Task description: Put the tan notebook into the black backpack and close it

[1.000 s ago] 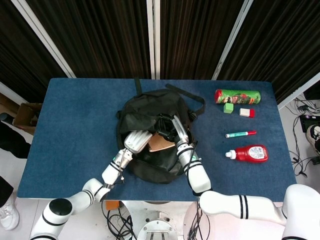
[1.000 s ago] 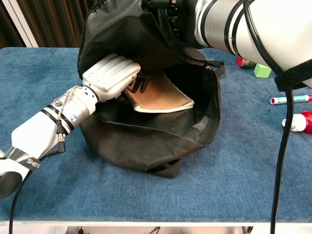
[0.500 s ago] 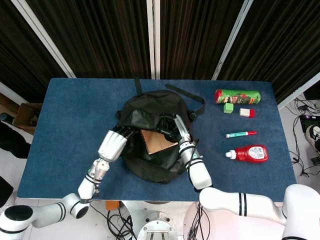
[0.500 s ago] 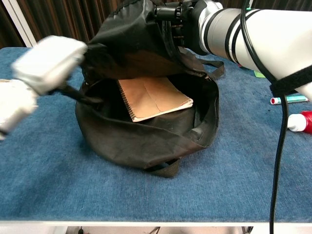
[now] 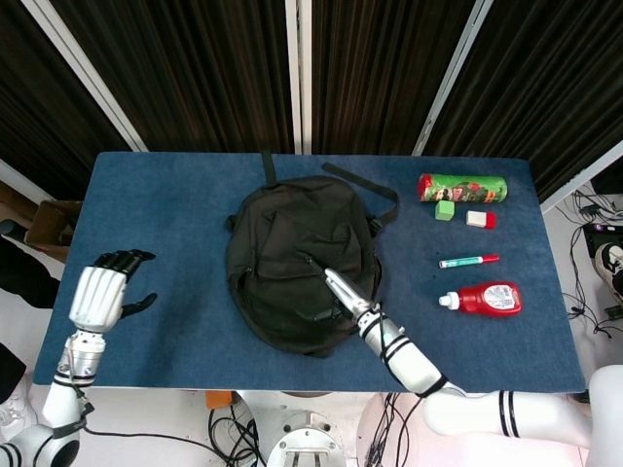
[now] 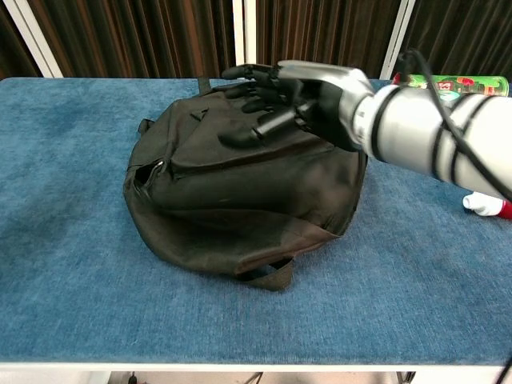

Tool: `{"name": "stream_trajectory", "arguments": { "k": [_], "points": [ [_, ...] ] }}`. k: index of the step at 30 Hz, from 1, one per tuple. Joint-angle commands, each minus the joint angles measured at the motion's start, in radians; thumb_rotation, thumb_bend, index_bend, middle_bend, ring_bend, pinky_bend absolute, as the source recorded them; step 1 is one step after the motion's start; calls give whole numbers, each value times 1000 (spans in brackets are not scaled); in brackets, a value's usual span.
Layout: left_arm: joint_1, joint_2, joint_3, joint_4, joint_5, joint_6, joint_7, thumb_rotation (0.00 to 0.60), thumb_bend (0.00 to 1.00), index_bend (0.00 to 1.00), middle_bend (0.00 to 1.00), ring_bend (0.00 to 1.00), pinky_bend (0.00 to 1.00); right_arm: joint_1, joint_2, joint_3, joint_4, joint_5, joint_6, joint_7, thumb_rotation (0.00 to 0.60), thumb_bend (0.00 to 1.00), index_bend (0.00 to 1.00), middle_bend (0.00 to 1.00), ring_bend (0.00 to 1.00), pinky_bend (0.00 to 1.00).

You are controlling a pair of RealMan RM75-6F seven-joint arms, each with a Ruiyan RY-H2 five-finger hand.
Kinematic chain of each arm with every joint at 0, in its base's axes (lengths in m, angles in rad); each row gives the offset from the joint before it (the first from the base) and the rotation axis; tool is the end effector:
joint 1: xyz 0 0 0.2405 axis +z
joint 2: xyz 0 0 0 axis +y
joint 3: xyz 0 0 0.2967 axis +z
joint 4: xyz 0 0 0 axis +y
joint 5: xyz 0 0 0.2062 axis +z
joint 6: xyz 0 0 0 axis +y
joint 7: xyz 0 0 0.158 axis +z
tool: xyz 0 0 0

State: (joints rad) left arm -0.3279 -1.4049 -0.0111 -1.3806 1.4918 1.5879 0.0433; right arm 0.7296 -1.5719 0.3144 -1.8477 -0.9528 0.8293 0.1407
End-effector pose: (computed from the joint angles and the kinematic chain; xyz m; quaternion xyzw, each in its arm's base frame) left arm -0.3036 0.2719 0.1048 -0.6174 -0.3026 -0.4773 0.5472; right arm -0.0795 -0.3248 -0.0342 0.5665 -0.6714 0.4638 0.1152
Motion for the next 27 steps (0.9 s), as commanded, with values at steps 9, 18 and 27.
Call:
{"name": "stream_trajectory", "arguments": {
  "k": [9,18,27],
  "points": [
    [91,207,-16,-65,-110,-79,-157,600,32,329,301,234,257,-252,368,-122,-133,-389,270,-13,600,331,29,150,0,0],
    [185,304,33,-115,-85,-56,-208,600,34,261,222,149,199,-455,488,-226,18,-482,547,-170,600,387,93,142,0,0],
    [305,276,72,-153,17,112,-134,600,35,256,220,149,199,-599,492,-292,186,-547,693,59,600,388,92,132,0,0]
  ]
}}
